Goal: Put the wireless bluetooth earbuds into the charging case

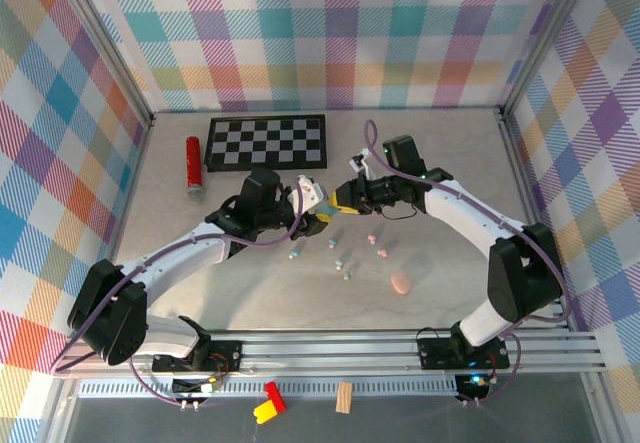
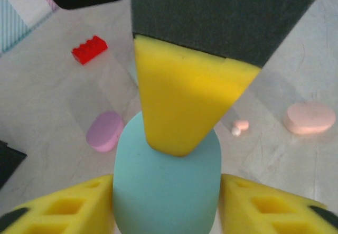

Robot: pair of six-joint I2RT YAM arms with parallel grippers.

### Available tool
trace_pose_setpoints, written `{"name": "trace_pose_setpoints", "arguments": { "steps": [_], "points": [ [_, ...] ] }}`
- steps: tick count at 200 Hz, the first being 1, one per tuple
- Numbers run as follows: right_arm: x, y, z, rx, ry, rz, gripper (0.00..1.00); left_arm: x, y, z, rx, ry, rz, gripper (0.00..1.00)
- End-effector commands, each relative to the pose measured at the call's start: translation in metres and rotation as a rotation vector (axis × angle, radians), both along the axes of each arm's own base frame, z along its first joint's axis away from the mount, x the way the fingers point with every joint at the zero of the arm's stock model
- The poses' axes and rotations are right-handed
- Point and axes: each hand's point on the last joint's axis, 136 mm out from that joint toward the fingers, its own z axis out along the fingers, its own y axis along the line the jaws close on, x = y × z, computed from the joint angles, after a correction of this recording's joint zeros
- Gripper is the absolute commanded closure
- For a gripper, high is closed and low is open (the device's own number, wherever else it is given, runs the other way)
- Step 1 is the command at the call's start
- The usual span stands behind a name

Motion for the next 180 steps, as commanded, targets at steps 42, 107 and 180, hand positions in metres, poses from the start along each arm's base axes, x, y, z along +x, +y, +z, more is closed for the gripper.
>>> {"name": "trace_pose_setpoints", "arguments": {
  "steps": [42,107,180],
  "points": [
    [0.005,-0.03,0.061,0.193,-0.071,-0.086,0.87,-0.003,-0.004,0.074,-0.353,-0.178,0.027,0.0],
    [-0.004,-0.045,0.098,0.387,-0.019,-0.084,0.9,-0.009,0.008,0.108,-0.698,-0.277,0.042,0.02],
    [-0.012,-0.048,0.122,0.501,-0.008,-0.084,0.92,-0.021,-0.013,0.107,-0.694,-0.289,-0.128,0.09]
  ]
}}
